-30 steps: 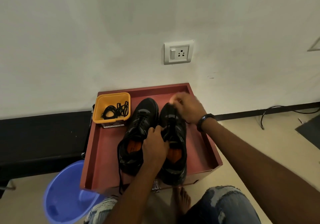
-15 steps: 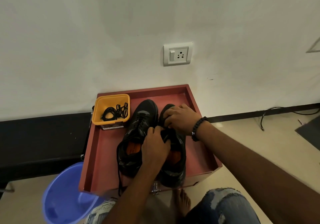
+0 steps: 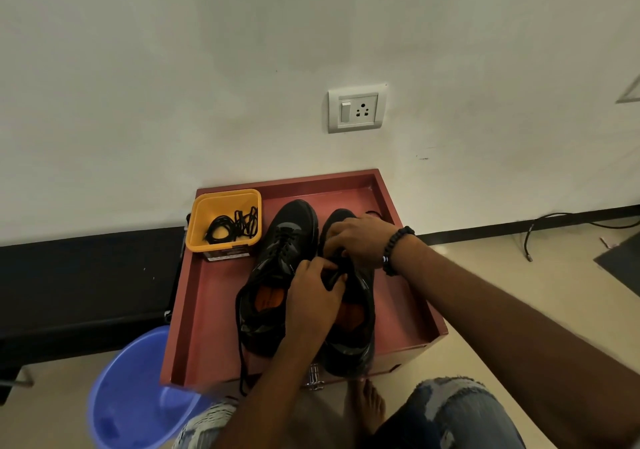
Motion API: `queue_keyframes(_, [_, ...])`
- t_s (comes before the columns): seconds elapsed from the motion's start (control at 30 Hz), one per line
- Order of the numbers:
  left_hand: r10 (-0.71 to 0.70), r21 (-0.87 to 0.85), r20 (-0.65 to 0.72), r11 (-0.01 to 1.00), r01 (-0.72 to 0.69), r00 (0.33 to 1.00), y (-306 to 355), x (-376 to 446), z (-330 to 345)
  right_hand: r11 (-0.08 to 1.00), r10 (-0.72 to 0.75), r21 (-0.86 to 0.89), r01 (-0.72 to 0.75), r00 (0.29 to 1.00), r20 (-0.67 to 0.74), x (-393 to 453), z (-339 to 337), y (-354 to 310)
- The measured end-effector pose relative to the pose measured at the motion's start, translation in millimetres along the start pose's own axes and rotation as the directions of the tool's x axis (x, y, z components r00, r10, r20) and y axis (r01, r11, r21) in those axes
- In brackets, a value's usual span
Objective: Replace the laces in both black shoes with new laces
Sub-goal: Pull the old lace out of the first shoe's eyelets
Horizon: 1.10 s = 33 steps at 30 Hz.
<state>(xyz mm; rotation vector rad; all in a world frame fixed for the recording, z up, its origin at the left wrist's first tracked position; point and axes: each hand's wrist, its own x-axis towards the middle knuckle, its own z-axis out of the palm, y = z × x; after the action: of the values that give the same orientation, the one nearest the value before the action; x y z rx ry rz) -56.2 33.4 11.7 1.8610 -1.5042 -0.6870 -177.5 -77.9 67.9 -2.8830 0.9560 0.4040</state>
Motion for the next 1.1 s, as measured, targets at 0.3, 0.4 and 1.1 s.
queue_keyframes(0.3, [0.001,-0.085,-0.034,0.996,-0.004,0.999,-7.3,-3.8,2.7,0.964,0.138,0.215,-0.160,0.984,0.112,3.9,-2.7,-5.4])
queue_keyframes(0.4, [-0.015,-0.091,-0.026,0.996,0.013,1.000,-5.9,-5.5,1.9,0.933,0.183,0.293,-0.210,0.976,0.116,6.9,1.3,-6.8])
queue_keyframes(1.1, [-0.036,-0.004,0.025,0.999,0.036,0.999,-6.9,-0.8,0.8,0.916,0.267,0.304,-0.262,0.963,0.025,-5.8,15.3,-10.8])
